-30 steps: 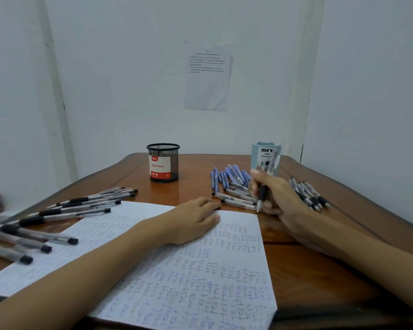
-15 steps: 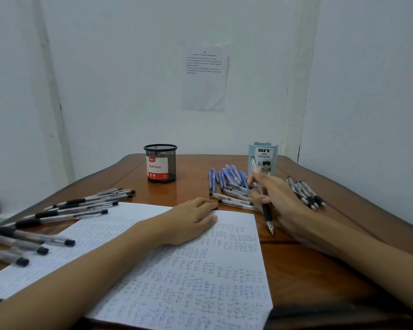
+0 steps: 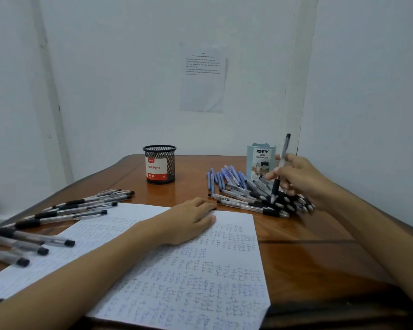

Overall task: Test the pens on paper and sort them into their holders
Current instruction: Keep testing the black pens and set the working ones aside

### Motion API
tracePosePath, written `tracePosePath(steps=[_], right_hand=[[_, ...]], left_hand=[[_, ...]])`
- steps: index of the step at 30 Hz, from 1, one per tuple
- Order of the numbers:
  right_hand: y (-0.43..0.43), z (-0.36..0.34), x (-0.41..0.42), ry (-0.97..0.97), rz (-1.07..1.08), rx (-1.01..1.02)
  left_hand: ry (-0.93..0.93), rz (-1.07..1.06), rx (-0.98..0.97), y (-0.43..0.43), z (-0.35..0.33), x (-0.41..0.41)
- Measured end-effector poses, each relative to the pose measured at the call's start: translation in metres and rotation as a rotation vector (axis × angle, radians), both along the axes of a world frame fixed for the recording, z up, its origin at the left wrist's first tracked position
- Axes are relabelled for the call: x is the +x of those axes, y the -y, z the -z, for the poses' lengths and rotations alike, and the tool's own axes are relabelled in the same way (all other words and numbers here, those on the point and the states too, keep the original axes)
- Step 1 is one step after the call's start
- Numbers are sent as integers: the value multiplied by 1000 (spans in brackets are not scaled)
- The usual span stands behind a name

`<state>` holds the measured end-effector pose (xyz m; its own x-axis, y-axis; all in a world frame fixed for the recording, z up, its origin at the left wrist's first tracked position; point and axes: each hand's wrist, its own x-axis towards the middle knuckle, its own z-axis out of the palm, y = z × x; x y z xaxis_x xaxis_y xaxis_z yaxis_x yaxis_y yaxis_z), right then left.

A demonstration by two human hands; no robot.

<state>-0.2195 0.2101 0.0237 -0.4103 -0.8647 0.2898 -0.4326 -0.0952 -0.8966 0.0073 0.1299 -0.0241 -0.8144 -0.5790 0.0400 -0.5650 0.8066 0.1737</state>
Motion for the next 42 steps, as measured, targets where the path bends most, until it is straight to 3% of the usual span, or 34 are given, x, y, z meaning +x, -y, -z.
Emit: tracePosePath(steps=[6, 13, 28, 32, 42], right_hand=[[6, 14, -15, -638, 275, -28], [12, 22, -25, -830, 309, 118], [18, 26, -13, -965, 309, -8], [19, 10, 27, -1019, 180, -98], [71, 5, 215, -1029, -470, -97]], left_hand=[[-7, 7, -4, -1, -1, 1], [-11, 7, -5, -1, 0, 1], [-31, -40, -35, 0, -18, 8], [-51, -159, -94, 4, -35, 43], [-173, -475, -137, 7, -36, 204]])
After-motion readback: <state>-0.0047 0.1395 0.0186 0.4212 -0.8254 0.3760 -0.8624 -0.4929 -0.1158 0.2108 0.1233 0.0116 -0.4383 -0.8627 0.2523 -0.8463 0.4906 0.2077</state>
